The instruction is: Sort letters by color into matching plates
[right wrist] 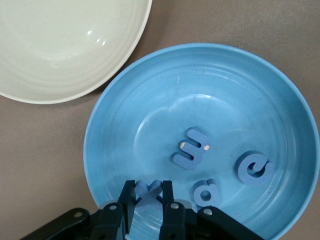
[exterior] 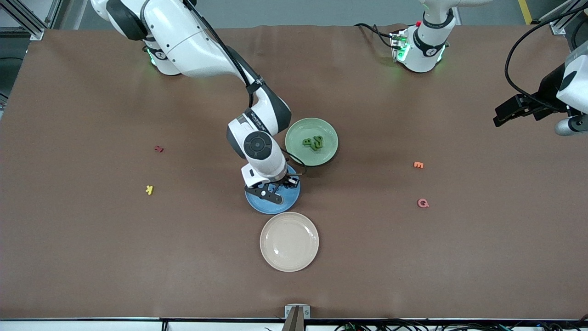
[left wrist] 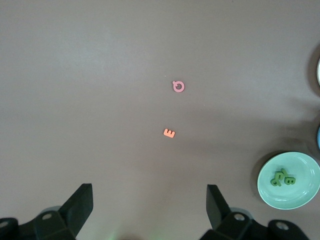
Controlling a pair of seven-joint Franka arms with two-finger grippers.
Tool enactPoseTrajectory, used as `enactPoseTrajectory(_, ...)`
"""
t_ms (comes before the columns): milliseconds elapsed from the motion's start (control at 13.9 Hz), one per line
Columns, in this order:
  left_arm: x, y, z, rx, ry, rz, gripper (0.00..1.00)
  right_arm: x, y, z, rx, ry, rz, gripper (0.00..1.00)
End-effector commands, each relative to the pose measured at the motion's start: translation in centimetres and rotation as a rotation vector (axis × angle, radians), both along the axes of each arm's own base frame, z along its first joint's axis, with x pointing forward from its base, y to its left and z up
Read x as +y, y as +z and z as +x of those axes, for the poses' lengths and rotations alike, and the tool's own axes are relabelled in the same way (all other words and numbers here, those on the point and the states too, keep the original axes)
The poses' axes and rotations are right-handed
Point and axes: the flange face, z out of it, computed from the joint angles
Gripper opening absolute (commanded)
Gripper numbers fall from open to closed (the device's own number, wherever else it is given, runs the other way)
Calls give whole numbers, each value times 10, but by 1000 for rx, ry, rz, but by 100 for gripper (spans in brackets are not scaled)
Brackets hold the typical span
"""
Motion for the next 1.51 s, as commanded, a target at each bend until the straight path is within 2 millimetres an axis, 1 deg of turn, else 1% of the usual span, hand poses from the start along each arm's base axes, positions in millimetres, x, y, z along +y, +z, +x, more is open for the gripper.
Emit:
enactPoseTrajectory(0,-2,4,-8,-9,-38,8,100,1,3,5,-3,-12,11,99)
enactPoseTrajectory(144,0,5,-9,-8,-53,8,100,-4,8,9,-6,-8,6,100)
enactPoseTrajectory(287,2,4,-9,-4,-61,6,100,-5,19,11,-13,-8,10,100)
enactPoseTrajectory(359,2,4,-9,-4,-61,6,100,-7,35,9,8,-4,-2,100)
enactPoseTrajectory(431,2,3,-9,-3,-61,6,100,-13,56,6,45,4,-28,100)
enactPoseTrajectory(503,0,4,-9,-4,-64,8,100,-23,87,6,64,5,-37,100)
enactPoseTrajectory(575,-1,4,-8,-4,-65,8,100,-42,127,5,94,12,-50,100)
enactPoseTrajectory(719,-5,4,-9,-6,-73,13,100,-90,204,0,148,55,-64,100)
enactPoseTrajectory(791,-12,5,-11,-7,-88,24,100,-118,243,-6,156,62,-59,100)
enactPoseTrajectory(862,-15,5,-11,-9,-94,30,100,-139,271,-16,161,79,-57,100)
enactPoseTrajectory(934,-18,5,-12,-9,-99,30,100,-170,297,-29,156,103,-48,100)
enactPoseTrajectory(1006,-26,5,-13,-8,-114,31,100,-203,316,-39,138,123,-34,100)
enactPoseTrajectory(1078,-30,3,-13,-5,-122,34,100,-235,329,-47,125,141,-23,100)
enactPoseTrajectory(1150,-32,2,-13,-4,-128,41,100,-262,337,-56,112,167,-17,100)
enactPoseTrajectory(1294,-33,1,-14,-2,-137,46,100,-321,353,-57,82,189,-1,100)
enactPoseTrajectory(1437,-31,3,-16,5,-169,45,100,-397,363,-53,68,247,11,100)
